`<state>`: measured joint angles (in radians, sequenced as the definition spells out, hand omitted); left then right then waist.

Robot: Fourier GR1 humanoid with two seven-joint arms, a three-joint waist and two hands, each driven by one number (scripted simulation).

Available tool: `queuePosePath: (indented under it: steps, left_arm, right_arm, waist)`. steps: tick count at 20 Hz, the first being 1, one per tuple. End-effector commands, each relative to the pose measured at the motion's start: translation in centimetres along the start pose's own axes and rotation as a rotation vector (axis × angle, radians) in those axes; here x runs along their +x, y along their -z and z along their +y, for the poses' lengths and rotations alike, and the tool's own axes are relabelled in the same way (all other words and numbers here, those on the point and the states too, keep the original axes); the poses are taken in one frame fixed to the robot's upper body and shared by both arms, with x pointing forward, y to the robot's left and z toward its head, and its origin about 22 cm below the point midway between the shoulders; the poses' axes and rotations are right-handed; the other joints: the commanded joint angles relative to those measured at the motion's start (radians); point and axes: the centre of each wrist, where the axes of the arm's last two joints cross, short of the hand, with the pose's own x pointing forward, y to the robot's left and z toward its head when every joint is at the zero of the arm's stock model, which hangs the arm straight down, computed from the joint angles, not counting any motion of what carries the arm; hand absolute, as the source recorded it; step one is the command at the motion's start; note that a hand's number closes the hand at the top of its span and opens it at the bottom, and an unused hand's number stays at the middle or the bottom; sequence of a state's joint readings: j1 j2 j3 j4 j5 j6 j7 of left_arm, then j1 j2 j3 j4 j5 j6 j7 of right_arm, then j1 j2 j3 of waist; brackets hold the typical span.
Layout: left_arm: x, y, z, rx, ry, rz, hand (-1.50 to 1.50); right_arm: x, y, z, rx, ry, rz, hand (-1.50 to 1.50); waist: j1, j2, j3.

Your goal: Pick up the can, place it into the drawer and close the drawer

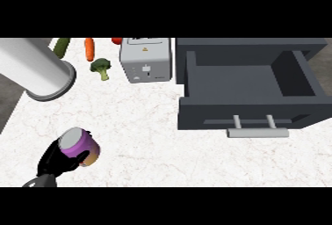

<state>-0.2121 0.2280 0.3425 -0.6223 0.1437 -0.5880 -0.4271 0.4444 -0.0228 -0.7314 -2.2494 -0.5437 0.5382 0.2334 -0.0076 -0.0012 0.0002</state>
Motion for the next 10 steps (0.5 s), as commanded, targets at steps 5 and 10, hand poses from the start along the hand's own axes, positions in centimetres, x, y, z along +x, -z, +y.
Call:
queuePosePath:
  steps: [5, 10]
  left_arm:
    - [1.1, 1.6, -2.0, -0.156, -0.033, -0.083, 1.5]
    - [1.1, 6.5, -10.0, 0.077, -0.088, -0.152, 1.5]
  right_arm:
    - [0.5, 0.5, -0.4, -0.022, 0.021, 0.007, -1.5]
    - [0.2, -0.4, 0.3, -0.023, -0.006, 0.01, -1.5]
  waist:
    - [0.004, 0.0, 0.0]
    - [0.004, -0.004, 0.001]
